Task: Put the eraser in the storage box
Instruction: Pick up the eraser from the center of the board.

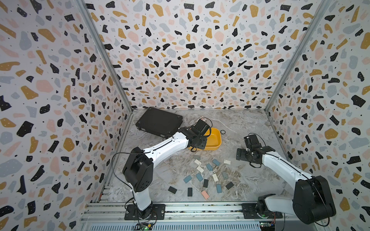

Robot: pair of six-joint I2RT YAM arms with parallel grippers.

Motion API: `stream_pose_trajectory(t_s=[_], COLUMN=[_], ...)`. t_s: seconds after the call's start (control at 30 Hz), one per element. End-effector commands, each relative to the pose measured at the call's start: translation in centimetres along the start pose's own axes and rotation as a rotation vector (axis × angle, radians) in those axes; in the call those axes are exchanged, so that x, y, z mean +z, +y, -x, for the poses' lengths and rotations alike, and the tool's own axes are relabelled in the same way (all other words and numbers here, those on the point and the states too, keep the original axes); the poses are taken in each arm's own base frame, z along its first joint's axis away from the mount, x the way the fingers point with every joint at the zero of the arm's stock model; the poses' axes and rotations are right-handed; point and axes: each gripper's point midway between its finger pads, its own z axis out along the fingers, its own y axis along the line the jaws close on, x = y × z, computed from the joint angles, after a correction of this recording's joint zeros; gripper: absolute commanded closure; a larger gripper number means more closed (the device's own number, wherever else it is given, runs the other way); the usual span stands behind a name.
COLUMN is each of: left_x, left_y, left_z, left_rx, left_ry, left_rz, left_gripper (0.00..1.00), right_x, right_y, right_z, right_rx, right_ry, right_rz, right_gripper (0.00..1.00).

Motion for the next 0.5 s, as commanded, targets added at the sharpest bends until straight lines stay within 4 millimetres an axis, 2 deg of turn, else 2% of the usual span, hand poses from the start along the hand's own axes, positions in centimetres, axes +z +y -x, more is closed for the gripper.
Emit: stream_pose_trajectory(t_s=[0.0, 0.17, 0.3, 0.47], left_x=[-0.7, -0.3, 0.5, 0.7], left_y=[0.2, 1.1, 1.0, 0.2], left_z=[-1.7, -6.2, -10.1, -12.6], left_rx=[0.034, 0.013, -0.061, -0.079], left_ry=[0.032, 0.111, 0.163, 0.199], left_rz=[-0.022, -0.03, -0.081, -0.087], left_gripper=[0.45, 0.42, 0.42, 0.41], right_x=[-0.4, -0.1, 0.1, 0.2], right_y=[-0.1, -0.1, -0.1, -0.1], right_z=[0.1, -0.5, -0.7, -1.0], right_rx=[-0.011, -0.008, -0.008, -0.007], right_ry=[0.001, 0.013, 0.018, 0.027], right_rz=[-0.01, -0.005, -0.002, 0.003], right_gripper=[0.01, 0.02, 0.01, 0.02])
